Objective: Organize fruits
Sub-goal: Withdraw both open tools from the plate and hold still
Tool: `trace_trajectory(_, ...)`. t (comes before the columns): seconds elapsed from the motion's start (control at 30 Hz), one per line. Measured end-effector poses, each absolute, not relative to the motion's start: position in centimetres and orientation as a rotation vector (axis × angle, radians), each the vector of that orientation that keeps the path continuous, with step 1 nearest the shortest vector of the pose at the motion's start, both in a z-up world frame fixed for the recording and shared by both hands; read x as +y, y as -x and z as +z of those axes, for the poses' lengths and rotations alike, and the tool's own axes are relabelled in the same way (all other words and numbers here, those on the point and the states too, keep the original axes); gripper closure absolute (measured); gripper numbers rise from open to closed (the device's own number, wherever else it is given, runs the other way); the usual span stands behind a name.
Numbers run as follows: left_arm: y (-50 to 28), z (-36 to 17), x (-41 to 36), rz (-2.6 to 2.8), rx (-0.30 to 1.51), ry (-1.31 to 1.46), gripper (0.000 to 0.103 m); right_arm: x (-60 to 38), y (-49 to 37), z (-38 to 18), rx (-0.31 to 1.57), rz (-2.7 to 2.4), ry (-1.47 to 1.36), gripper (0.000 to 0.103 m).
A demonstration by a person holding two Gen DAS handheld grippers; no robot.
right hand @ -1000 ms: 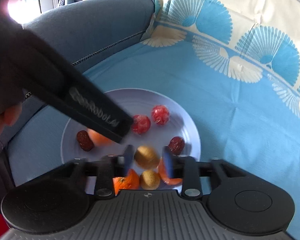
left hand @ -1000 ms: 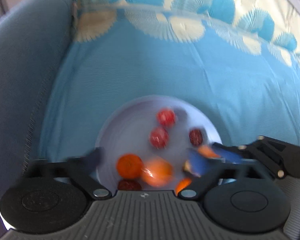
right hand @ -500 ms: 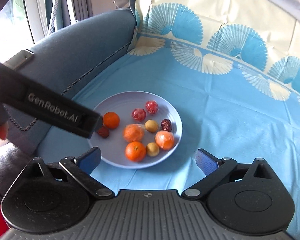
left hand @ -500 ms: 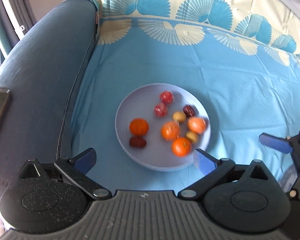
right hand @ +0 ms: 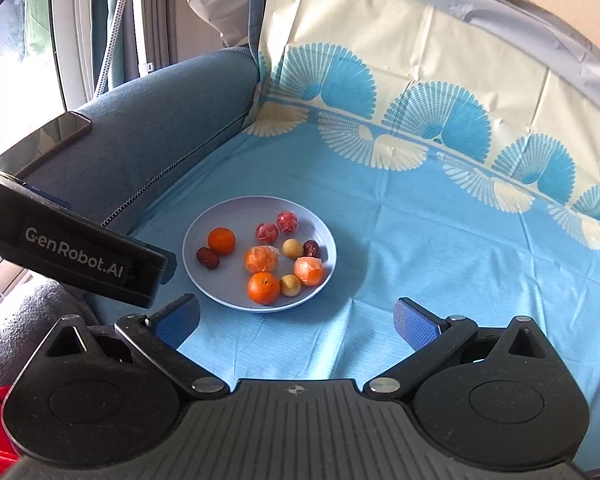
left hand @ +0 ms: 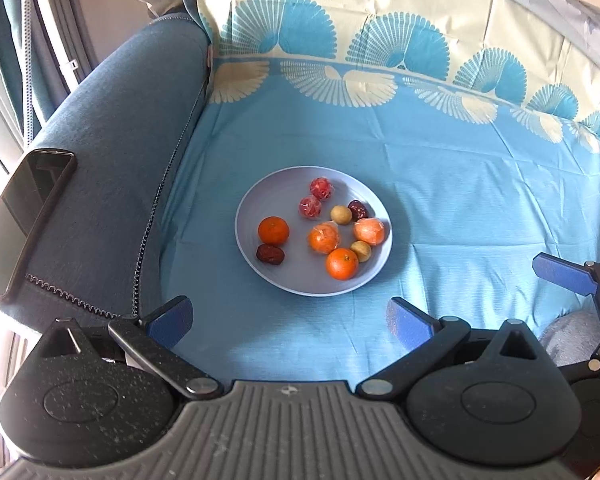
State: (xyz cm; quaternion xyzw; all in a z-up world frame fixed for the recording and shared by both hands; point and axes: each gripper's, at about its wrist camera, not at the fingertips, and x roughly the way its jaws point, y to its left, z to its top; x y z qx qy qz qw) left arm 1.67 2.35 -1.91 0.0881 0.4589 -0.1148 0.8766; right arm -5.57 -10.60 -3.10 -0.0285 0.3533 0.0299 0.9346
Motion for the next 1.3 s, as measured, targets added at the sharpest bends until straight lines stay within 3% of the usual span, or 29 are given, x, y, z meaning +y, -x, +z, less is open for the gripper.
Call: trace_trajectory(1.3,-1.0,-1.3,2.3,-0.174,0.956,-0.230,0.000,-10.9,6.6,-2.4,0.708,0.020,0.059,0.001)
